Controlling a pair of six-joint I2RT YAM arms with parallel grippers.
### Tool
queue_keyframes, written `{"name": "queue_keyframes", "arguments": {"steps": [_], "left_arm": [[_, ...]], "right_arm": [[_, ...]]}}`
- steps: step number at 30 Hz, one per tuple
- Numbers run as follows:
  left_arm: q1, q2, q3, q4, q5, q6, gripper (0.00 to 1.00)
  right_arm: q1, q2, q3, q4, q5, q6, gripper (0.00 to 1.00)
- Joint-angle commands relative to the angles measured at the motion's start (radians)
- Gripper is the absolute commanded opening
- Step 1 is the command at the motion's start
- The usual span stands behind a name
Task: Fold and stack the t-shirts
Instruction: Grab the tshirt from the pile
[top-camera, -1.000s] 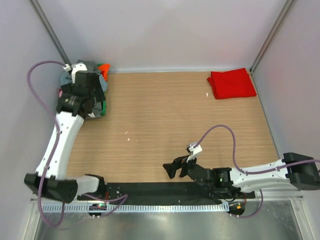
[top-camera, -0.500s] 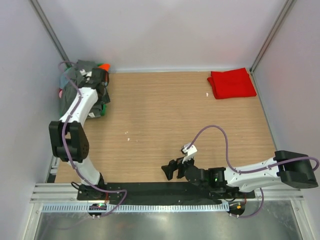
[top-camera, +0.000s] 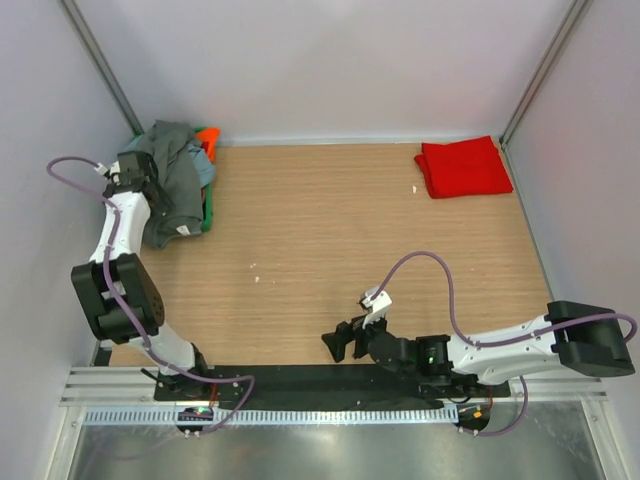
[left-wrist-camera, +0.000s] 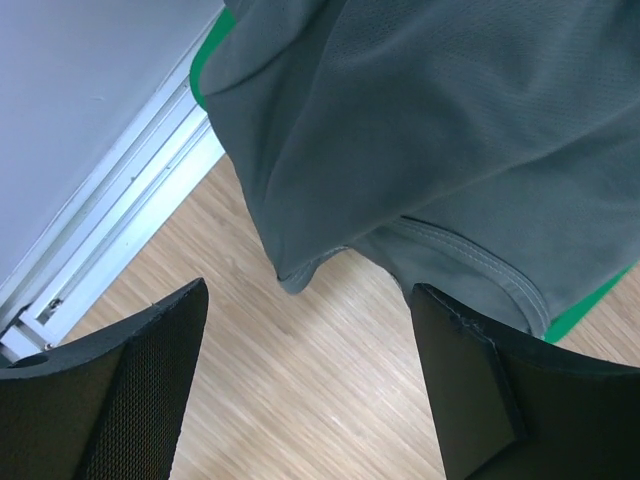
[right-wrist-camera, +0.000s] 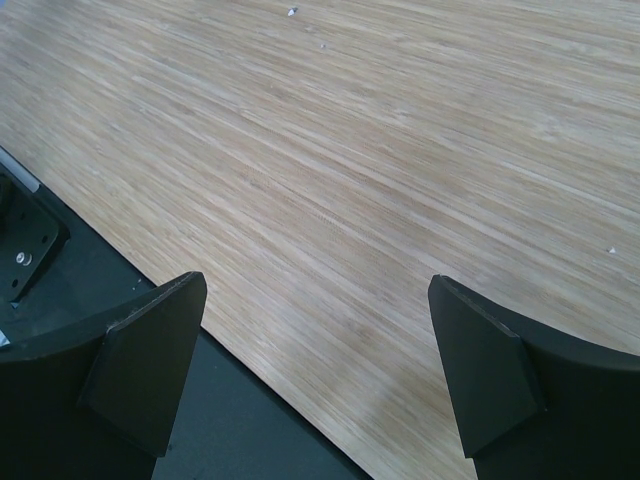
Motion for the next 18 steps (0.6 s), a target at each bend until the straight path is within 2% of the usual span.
{"name": "queue_keyframes", "arguments": {"steps": [1, 4, 7, 8, 10, 11, 13, 18], "left_arm": [[0.024, 0.057, 0.031, 0.044, 0.021, -0.01, 0.83], [0.047, 0.109, 0.048, 0.057, 0.033, -0.01, 0.8], [0.074, 0.15, 0.074, 0.055, 0.073, -0.01, 0.54], [0.077, 0.157, 0.083, 0.054, 0.078, -0.01, 0.4], [0.079, 0.167, 0.086, 0.054, 0.079, -0.01, 0.29], [0.079, 0.166, 0.084, 0.054, 0.084, -0.011, 0.16], [0.077, 0.149, 0.084, 0.055, 0.09, -0.01, 0.0], [0.055, 0.027, 0.077, 0.032, 0.073, -0.019, 0.0]], "right_arm": [[0.004, -0.001, 0.028, 0.059, 0.021, -0.007, 1.0], [0.004, -0.002, 0.026, 0.06, 0.018, -0.008, 1.0], [0.004, -0.005, 0.025, 0.059, 0.019, -0.007, 1.0], [0.004, -0.004, 0.025, 0.062, 0.018, -0.007, 1.0], [0.004, -0.004, 0.025, 0.06, 0.019, -0.007, 1.0], [0.005, -0.001, 0.025, 0.063, 0.019, -0.007, 1.0], [0.004, 0.001, 0.028, 0.06, 0.019, -0.007, 1.0], [0.004, 0.009, 0.032, 0.059, 0.022, -0.007, 1.0]]}}
